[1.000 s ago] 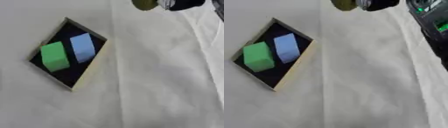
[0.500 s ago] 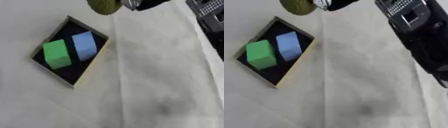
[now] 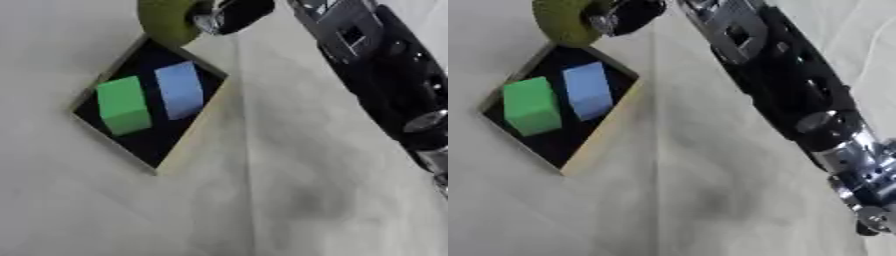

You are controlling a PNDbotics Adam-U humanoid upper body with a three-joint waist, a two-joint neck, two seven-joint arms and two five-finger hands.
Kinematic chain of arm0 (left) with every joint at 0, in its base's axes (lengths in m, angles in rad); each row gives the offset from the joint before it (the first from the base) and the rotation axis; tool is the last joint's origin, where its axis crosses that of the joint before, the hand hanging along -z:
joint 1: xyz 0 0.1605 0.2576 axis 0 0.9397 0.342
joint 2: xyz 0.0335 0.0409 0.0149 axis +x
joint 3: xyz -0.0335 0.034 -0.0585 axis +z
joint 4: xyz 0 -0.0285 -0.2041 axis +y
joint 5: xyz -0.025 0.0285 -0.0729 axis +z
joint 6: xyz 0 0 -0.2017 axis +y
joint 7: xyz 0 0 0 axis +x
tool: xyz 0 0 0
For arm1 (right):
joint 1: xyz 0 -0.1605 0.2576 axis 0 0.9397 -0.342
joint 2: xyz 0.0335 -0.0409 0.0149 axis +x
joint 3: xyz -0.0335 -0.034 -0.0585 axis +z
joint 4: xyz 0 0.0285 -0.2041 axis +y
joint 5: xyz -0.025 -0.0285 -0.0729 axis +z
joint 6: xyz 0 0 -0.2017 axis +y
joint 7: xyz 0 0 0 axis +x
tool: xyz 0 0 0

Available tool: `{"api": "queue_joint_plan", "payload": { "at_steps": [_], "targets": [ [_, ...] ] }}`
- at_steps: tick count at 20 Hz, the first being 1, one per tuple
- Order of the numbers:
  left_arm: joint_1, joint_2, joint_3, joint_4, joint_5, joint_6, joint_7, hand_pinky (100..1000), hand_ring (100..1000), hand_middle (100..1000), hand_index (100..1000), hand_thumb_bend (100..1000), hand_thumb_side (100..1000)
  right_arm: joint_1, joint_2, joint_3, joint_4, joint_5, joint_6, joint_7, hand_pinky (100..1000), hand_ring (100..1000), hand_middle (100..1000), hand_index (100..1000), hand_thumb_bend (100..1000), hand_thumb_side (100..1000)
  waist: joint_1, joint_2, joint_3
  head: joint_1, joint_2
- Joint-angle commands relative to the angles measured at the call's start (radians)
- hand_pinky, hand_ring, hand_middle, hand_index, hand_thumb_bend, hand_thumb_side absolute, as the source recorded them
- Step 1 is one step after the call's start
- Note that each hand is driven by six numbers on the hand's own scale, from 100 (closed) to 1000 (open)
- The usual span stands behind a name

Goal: Pick up objects on the table and place them in the box.

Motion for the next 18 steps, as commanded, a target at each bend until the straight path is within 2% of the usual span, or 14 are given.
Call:
{"api": "queue_joint_plan", "payload": {
  "at_steps": [1, 8, 18],
  "targets": [
    [-0.015, 0.018, 0.003, -0.015, 0.004, -0.003, -0.004, 766, 799, 773, 810, 273, 756, -0.038, 0.027, -0.016, 0.066, 0.044, -0.018, -0.033, 816, 652, 499, 619, 100, 100, -0.008, -0.03, 0.007, -0.011, -0.014],
    [-0.024, 0.015, 0.002, -0.015, 0.005, -0.004, -0.006, 766, 799, 772, 810, 277, 756, -0.048, 0.085, -0.023, 0.219, 0.149, -0.074, -0.113, 813, 660, 506, 627, 100, 100, -0.018, -0.021, 0.024, -0.018, -0.02],
    [-0.04, 0.012, 0.001, -0.015, 0.007, -0.005, -0.008, 766, 799, 773, 809, 276, 758, -0.018, 0.091, -0.032, 0.32, 0.197, -0.183, -0.054, 813, 743, 570, 684, 100, 100, -0.027, -0.003, 0.047, -0.018, -0.02]
  ]
}}
